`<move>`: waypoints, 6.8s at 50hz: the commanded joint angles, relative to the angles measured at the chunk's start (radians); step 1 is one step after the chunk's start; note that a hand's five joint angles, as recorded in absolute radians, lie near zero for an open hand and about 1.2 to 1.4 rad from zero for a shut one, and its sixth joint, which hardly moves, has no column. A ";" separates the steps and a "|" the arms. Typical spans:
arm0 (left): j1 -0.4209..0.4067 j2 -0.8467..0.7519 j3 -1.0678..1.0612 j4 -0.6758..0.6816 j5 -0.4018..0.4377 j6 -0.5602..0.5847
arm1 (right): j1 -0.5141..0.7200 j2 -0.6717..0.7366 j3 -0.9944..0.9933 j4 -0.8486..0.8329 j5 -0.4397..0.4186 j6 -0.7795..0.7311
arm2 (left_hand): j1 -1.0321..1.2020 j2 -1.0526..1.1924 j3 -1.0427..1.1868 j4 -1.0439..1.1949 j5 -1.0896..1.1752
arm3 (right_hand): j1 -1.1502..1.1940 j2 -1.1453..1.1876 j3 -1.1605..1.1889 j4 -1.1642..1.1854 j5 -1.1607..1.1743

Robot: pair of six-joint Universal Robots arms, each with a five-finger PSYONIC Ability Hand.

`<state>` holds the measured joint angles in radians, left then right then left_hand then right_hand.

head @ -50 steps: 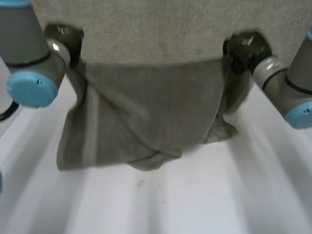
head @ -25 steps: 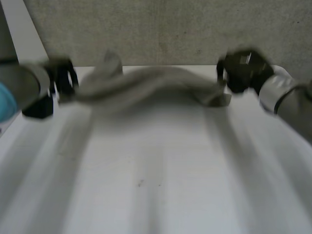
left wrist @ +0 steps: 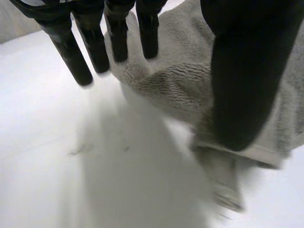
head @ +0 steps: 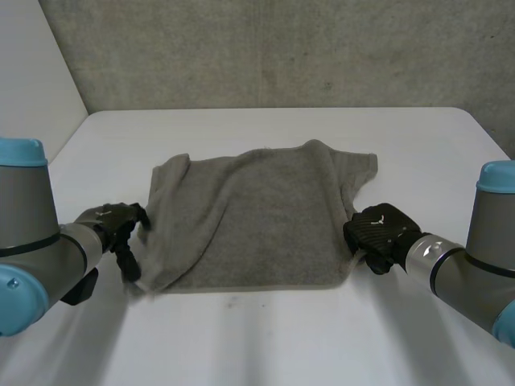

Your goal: Fold the towel.

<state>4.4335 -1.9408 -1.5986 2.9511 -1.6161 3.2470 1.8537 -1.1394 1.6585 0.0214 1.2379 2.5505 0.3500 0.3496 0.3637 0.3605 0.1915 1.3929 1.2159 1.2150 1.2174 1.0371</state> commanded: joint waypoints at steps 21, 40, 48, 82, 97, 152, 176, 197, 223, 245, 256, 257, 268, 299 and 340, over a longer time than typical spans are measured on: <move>0.164 0.339 -0.448 0.264 0.487 0.290 | -0.068 -0.111 0.057 -0.172 0.014 0.241 | -0.166 -0.165 -0.180 -0.176 -0.182 | 0.003 0.180 0.181 0.179 0.185; 0.147 0.332 -0.554 0.420 0.434 0.378 | -0.103 -0.155 0.052 -0.184 0.014 0.350 | -0.125 -0.125 -0.139 -0.135 -0.141 | 0.003 0.180 0.181 0.179 0.185; 0.138 0.277 -0.566 0.546 0.398 0.375 | -0.103 -0.158 0.052 -0.182 0.012 0.349 | -0.057 -0.057 -0.071 -0.068 -0.073 | 0.003 0.180 0.181 0.179 0.185; 0.026 0.155 -0.569 0.628 0.395 0.367 | -0.105 -0.155 0.053 -0.187 0.009 0.341 | -0.090 -0.089 -0.103 -0.100 -0.106 | 0.003 0.180 0.181 0.179 0.185; 0.017 0.057 -0.491 0.787 0.314 0.359 | -0.108 -0.152 0.055 -0.189 0.012 0.340 | 0.095 0.096 0.082 0.085 0.079 | 0.003 0.180 0.181 0.179 0.185; 0.152 0.269 -0.532 0.850 0.206 0.209 | -0.120 -0.026 0.009 -0.107 0.009 0.350 | 1.046 1.047 1.033 1.036 1.030 | -0.811 -0.634 -0.633 -0.636 -0.630; 0.193 0.269 -0.468 0.720 0.208 0.188 | -0.143 -0.013 0.076 -0.064 -0.005 0.399 | 1.046 1.047 1.033 1.036 1.030 | -0.829 -0.652 -0.651 -0.654 -0.648; 0.204 0.269 -0.455 0.717 0.208 0.160 | -0.096 0.084 0.044 -0.166 -0.025 0.389 | 1.046 1.047 1.033 1.036 1.030 | -0.738 -0.561 -0.560 -0.563 -0.557; 0.208 0.267 -0.454 0.717 0.209 0.158 | -0.044 0.179 -0.083 -0.178 -0.015 0.383 | 1.046 1.047 1.033 1.036 1.030 | -0.319 -0.142 -0.142 -0.144 -0.138; 0.178 0.440 -0.298 0.401 0.216 0.166 | -0.060 -0.219 -0.347 0.052 -0.020 0.272 | 1.046 1.047 1.033 1.036 1.030 | 0.003 0.180 0.181 0.179 0.185; 0.158 0.528 0.148 -0.158 0.209 0.181 | -0.148 -0.348 -0.658 0.497 0.055 -0.051 | 1.046 1.047 1.033 1.036 1.030 | 0.003 0.180 0.181 0.179 0.185; 0.158 0.528 0.149 -0.159 0.209 0.181 | -0.148 -0.349 -0.672 0.523 0.060 -0.062 | 1.046 1.047 1.033 1.036 1.030 | 0.003 0.180 0.181 0.179 0.185; 0.136 0.290 0.227 -0.326 0.206 0.192 | -0.088 -0.188 -0.589 0.560 0.084 -0.168 | 1.046 1.047 1.033 1.036 1.030 | 0.003 0.180 0.181 0.179 0.185; 0.010 -0.083 0.900 0.125 0.016 -0.112 | -0.056 -0.140 -0.598 -0.233 0.178 0.097 | 1.046 1.047 1.033 1.036 1.030 | 0.003 0.180 0.181 0.179 0.185; 0.135 0.052 -0.092 0.436 0.099 -0.026 | -0.177 0.026 -0.080 -0.001 0.017 0.119 | 1.046 1.047 1.033 1.036 1.030 | -0.718 -0.541 -0.540 -0.542 -0.536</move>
<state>4.5543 -1.8984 -1.6904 3.3887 -1.5167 3.2263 1.7058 -1.0828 1.5174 0.0332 1.2559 2.6644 1.1924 1.2189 1.2173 1.2176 1.0311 0.8280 0.7293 0.7311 0.7303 0.5605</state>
